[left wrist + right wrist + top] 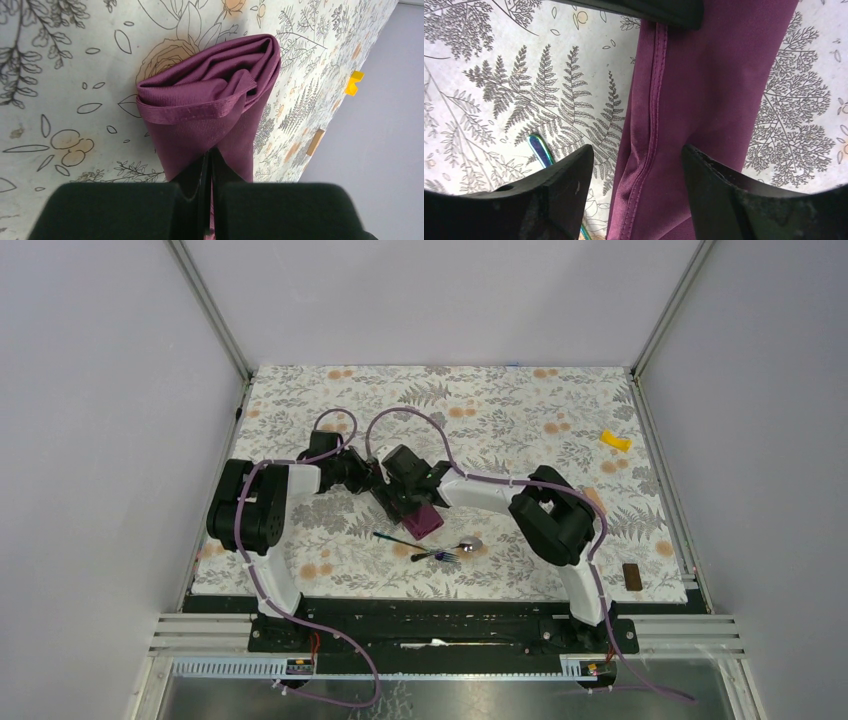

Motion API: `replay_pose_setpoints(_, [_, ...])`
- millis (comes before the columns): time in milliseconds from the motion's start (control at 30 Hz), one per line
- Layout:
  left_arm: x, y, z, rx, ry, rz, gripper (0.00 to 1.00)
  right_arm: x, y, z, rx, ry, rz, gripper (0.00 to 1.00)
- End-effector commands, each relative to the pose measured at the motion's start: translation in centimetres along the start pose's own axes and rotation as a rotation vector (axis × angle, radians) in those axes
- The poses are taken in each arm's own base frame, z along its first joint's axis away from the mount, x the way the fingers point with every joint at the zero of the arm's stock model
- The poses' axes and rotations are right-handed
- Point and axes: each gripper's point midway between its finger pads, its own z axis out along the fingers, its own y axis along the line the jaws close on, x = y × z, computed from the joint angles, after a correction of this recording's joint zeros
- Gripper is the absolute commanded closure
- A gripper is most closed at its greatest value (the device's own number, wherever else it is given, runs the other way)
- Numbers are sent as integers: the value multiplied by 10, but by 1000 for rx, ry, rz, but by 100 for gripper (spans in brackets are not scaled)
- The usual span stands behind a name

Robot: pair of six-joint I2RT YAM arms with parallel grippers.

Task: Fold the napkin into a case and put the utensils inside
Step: Pick up the smaller rectangle-folded napkin from the center of the board.

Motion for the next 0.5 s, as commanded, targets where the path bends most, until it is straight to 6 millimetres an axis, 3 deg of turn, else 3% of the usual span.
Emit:
replay_pose_setpoints(0, [-5, 24, 0, -69, -15, 9, 99, -30, -4, -15, 86, -114, -117, 27])
replay_pose_setpoints(100, [-3, 27, 1, -72, -12, 4, 99, -32, -6, -7, 125, -116, -156, 27])
replay_pose_setpoints(467, [-12, 16, -6, -47, -27, 0, 98, -2, -5, 18, 300, -77, -243, 40])
